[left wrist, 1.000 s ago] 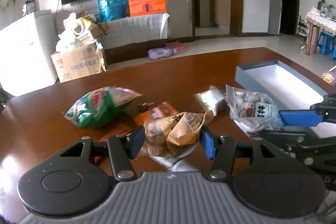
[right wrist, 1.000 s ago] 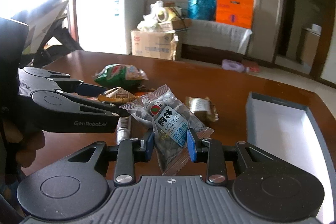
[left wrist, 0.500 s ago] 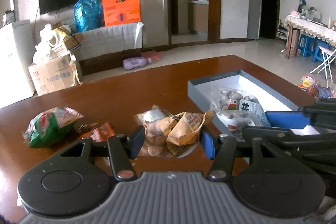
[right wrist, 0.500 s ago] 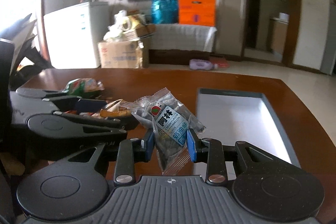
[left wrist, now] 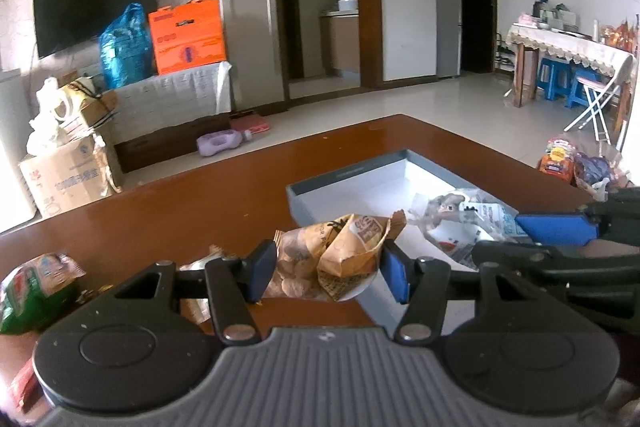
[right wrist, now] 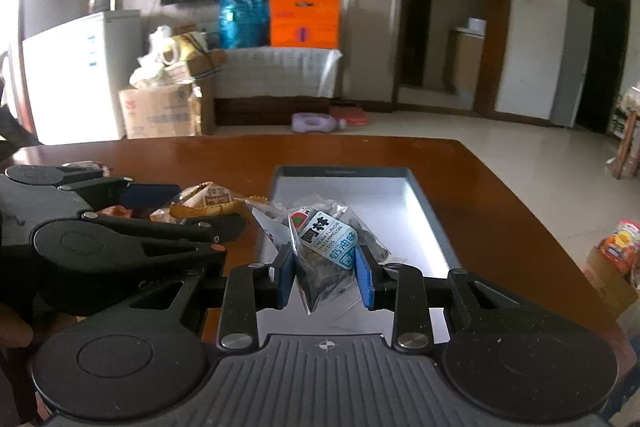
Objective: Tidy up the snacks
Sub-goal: 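Carry both packets into the grey box and open both grippers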
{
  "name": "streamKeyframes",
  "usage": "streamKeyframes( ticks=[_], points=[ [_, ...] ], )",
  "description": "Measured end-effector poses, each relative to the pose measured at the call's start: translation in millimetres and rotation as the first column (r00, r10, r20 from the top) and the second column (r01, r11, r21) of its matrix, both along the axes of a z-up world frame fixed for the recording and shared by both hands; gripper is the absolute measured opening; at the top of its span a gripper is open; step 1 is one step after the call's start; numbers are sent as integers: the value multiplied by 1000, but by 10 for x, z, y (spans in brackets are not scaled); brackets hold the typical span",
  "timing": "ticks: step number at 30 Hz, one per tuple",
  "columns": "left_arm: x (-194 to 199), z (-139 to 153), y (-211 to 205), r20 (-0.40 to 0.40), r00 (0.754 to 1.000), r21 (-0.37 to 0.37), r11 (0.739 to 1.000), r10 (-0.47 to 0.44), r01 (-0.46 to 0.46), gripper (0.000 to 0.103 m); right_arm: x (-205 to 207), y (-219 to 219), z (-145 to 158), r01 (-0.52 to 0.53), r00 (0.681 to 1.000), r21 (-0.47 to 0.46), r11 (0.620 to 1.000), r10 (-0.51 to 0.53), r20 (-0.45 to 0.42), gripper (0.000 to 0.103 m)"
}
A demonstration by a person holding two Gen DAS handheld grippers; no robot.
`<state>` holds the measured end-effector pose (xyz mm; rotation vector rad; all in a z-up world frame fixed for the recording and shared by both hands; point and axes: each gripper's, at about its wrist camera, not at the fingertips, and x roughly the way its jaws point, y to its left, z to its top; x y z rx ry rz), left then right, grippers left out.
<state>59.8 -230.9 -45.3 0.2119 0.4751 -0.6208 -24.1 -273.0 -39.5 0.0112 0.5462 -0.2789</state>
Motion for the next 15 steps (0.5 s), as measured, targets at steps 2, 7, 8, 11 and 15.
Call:
streamKeyframes(
  ticks=[2,7,8,11,15],
  points=[
    [46,-20,-110,2,1000,-2,1000,-14,14,56,-3,-89,-45,29,1000,15,999,-29,-7,34],
    [155,-97,-394,5,999,-5,999,-32,32,56,-5,-239,-190,81,995,38,996,-79,-53,33],
    [168,-114,-450,7,999,-2,999,-35,35,56,-3,-260,-219,87,994,42,995,-85,-64,33],
    [251,-184,-587,-2,999,-2,999,-47,47,56,18,-267,-288,98,991,38,994,-94,-94,33],
    [347,-278,-735,-17,998,-2,999,-53,53,56,79,-268,-359,98,988,41,994,-92,-125,32]
  ],
)
